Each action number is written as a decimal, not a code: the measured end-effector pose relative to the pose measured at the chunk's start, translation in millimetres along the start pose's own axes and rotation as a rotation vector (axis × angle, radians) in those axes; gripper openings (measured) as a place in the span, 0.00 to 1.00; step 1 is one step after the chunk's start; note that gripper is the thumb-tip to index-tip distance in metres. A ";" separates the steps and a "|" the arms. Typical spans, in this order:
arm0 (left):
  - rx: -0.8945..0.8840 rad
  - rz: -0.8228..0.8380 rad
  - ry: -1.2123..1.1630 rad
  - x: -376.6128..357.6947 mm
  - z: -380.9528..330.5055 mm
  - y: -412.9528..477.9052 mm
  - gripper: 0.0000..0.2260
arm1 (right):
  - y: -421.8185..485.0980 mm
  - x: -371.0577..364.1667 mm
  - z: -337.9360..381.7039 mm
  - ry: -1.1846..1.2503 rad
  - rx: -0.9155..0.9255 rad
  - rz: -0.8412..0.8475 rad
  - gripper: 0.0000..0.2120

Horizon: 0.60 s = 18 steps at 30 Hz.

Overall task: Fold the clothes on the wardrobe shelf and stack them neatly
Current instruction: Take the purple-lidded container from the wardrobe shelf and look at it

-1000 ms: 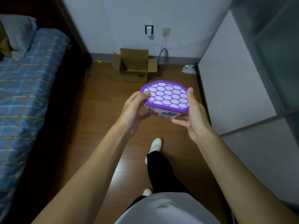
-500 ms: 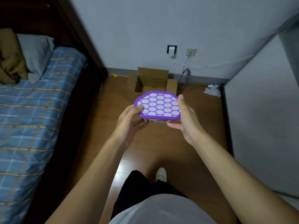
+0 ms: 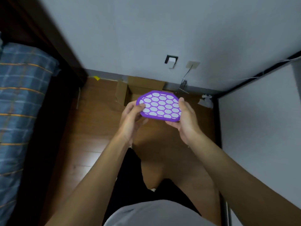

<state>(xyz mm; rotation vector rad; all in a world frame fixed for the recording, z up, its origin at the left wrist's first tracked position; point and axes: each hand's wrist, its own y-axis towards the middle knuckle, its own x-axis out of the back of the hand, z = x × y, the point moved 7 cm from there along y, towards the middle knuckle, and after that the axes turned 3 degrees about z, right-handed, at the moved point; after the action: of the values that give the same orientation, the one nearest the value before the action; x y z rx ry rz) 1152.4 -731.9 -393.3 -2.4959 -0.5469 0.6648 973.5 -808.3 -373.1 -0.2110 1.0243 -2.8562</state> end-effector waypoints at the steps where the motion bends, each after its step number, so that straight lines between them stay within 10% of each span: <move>1: 0.013 0.004 -0.013 3.2 -7.0 20.2 0.16 | 18.7 -10.2 6.7 -0.015 -0.009 -0.002 0.06; 18: 0.234 -0.205 -0.069 59.0 77.9 325.3 0.11 | 347.6 -83.6 -77.4 -0.081 -0.203 0.078 0.10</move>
<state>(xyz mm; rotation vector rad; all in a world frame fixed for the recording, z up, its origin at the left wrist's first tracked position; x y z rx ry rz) 1237.3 -934.4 -652.5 -2.1722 -0.6973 0.6934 1059.6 -1015.5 -662.0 -0.2933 1.2758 -2.6503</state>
